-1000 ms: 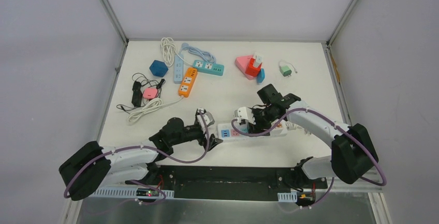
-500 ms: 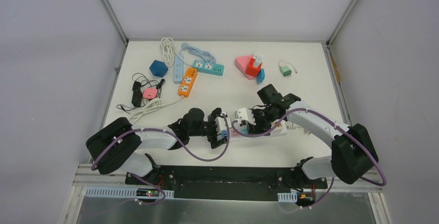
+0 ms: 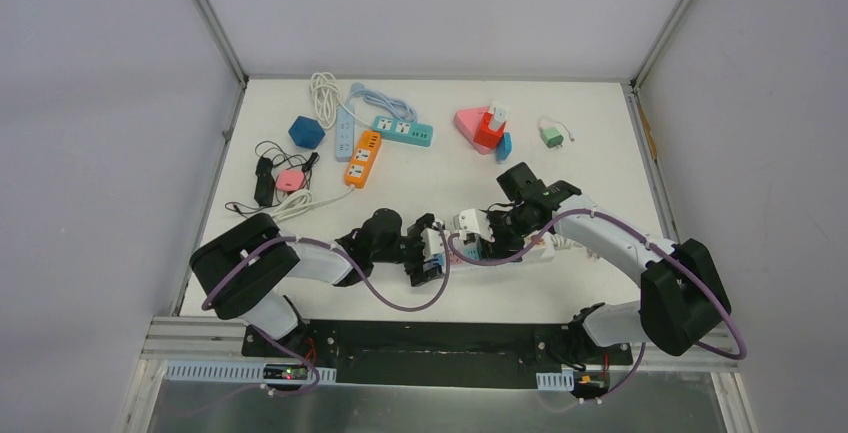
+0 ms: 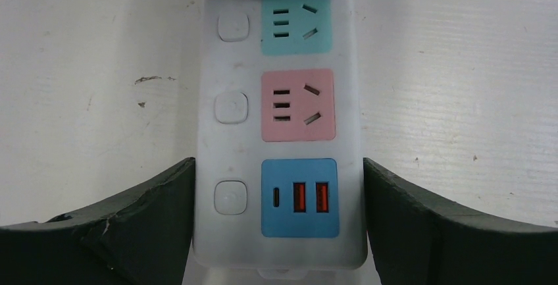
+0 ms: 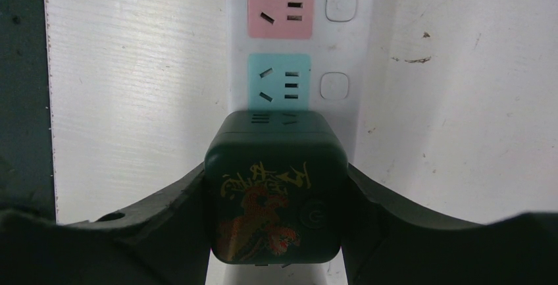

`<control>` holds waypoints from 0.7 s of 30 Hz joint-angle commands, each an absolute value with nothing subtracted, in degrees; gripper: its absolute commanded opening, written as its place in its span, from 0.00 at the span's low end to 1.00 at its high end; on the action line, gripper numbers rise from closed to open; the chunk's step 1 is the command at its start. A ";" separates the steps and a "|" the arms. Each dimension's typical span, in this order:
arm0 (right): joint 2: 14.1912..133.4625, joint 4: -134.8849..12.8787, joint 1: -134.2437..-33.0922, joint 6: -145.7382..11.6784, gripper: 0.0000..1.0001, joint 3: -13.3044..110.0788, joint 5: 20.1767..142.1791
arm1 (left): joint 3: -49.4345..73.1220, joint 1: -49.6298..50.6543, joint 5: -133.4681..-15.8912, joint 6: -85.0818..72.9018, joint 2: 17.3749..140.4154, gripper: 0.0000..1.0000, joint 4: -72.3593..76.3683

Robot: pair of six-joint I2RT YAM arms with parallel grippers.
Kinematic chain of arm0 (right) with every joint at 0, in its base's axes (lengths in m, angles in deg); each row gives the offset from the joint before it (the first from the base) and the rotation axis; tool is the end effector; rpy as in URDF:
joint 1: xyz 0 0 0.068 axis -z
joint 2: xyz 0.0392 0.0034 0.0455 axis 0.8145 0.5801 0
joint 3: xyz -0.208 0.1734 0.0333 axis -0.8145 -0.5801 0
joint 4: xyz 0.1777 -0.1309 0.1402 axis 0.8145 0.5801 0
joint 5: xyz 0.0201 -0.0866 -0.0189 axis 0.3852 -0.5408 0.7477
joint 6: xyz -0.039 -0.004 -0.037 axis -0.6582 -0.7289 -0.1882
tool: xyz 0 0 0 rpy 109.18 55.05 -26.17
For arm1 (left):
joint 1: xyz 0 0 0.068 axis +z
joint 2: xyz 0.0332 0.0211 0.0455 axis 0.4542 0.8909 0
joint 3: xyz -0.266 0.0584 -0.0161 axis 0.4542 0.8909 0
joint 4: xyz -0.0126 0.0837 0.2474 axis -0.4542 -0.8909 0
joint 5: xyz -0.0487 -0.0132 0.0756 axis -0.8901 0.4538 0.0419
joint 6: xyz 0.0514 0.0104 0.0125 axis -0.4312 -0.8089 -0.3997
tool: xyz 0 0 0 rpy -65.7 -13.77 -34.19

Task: Pull the plug off the socket
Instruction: Remove the plug from the socket.

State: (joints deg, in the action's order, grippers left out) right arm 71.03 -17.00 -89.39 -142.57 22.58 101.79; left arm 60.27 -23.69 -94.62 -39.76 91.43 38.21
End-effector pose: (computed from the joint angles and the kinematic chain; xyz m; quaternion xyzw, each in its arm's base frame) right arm 0.1881 0.1515 0.2073 -0.7759 0.5651 0.1893 0.2070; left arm 0.1554 -0.2164 0.1369 0.5918 0.5849 -0.3273 0.4478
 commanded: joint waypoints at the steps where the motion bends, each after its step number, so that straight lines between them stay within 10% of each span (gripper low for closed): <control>1: 70.92 -15.75 -89.92 -143.99 0.00 23.16 103.78 | 59.49 -24.17 -97.76 -37.07 92.87 0.76 41.69; 8: 70.88 -15.86 -90.00 -143.69 0.00 22.95 104.75 | 57.14 -24.23 -98.71 -34.13 94.80 0.04 35.47; 21: 73.52 -12.14 -89.18 -140.97 0.00 26.35 108.61 | 58.50 -24.23 -98.22 -33.93 94.75 0.00 37.54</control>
